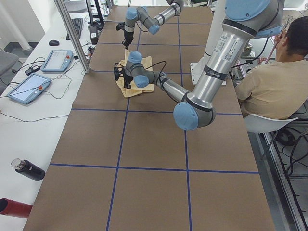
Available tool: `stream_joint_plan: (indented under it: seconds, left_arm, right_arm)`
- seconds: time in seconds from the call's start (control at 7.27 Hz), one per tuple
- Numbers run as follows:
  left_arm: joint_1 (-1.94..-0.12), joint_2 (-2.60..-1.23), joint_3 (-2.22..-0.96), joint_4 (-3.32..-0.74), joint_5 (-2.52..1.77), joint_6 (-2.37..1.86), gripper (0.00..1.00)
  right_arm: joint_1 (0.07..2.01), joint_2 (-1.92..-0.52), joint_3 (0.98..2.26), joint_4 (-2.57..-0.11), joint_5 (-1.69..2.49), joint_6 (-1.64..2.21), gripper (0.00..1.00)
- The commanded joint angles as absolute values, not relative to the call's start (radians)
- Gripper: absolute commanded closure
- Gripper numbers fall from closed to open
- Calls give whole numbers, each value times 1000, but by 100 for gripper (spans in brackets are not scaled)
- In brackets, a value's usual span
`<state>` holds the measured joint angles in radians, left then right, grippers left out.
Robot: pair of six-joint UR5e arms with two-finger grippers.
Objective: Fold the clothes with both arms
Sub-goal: 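Lower the hem onto the collar edge and open both grippers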
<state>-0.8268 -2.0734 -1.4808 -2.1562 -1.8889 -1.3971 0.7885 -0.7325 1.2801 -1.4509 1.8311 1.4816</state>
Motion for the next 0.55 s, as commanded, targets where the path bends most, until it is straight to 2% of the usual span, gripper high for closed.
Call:
stream_joint_plan:
  seconds: [0.0, 0.41]
  left_arm:
    - [-831, -2120, -1324, -2250, -1830, -1397, 100]
    - [-831, -2131, -1284, -2307, -1830, -1404, 100]
  right_arm:
    - [764, -704, 1128, -1353, 1812, 1434, 100]
    - [755, -707, 1109, -1347, 1792, 1433, 100]
